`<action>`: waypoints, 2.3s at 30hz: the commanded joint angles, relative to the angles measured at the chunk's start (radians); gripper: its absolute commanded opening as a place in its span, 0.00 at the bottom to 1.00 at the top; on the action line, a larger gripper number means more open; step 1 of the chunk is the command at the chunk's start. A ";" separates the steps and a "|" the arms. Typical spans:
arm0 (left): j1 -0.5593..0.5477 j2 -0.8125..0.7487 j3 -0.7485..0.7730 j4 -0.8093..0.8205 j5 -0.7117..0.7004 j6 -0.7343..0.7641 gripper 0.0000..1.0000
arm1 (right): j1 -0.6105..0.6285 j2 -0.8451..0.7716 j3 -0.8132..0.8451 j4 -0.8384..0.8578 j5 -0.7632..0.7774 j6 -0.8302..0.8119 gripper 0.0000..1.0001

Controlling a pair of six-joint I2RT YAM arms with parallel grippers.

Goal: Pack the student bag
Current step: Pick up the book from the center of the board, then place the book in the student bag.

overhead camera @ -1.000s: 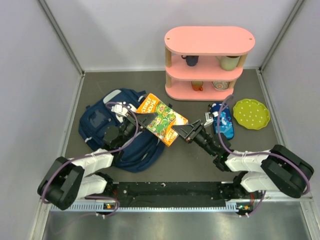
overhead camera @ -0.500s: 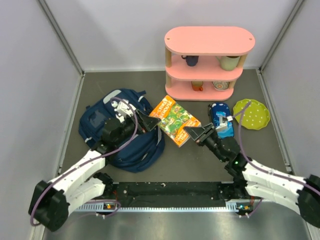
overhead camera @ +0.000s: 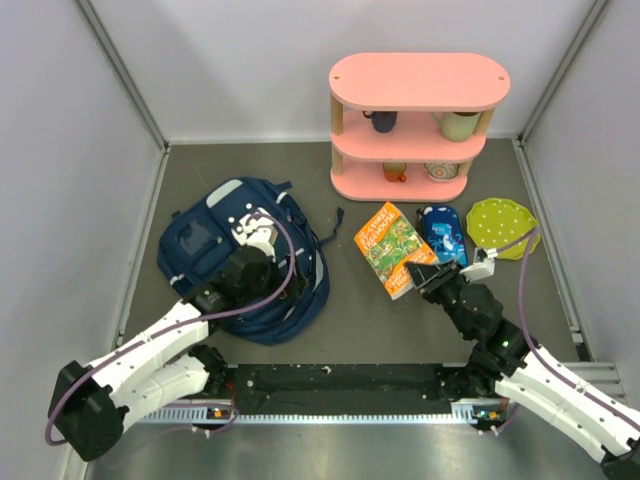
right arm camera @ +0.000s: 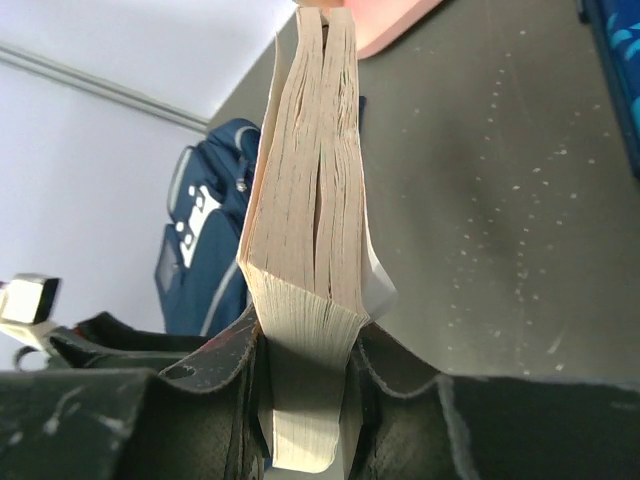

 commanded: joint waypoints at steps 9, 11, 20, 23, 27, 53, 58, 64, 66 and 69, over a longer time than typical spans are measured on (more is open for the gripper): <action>-0.210 0.126 0.135 -0.143 -0.247 0.141 0.96 | -0.016 0.011 0.101 0.019 -0.055 -0.067 0.00; -0.224 0.141 0.146 -0.143 -0.245 0.161 0.96 | -0.014 0.011 0.098 0.019 -0.062 -0.059 0.00; -0.261 0.206 0.191 -0.172 -0.249 0.193 0.86 | -0.020 0.016 0.100 0.019 -0.073 -0.062 0.00; -0.272 0.210 0.192 -0.177 -0.223 0.207 0.75 | -0.023 0.017 0.098 0.019 -0.079 -0.062 0.00; -0.286 0.226 0.189 -0.172 -0.177 0.231 0.61 | -0.026 0.019 0.094 0.019 -0.084 -0.057 0.00; -0.307 0.112 0.309 -0.217 -0.407 0.135 0.00 | -0.031 0.008 0.103 0.008 -0.111 -0.060 0.00; -0.307 0.133 0.241 -0.070 -0.137 0.200 0.00 | -0.029 0.008 0.100 0.008 -0.116 -0.056 0.00; -0.336 0.331 0.312 -0.028 -0.021 0.136 0.00 | -0.033 0.003 0.101 -0.020 -0.116 -0.056 0.00; -0.338 0.362 0.344 -0.057 -0.043 0.133 0.00 | -0.033 -0.003 0.104 -0.030 -0.115 -0.060 0.00; -0.340 0.376 0.358 -0.095 -0.106 0.119 0.00 | -0.031 -0.018 0.111 -0.050 -0.102 -0.070 0.00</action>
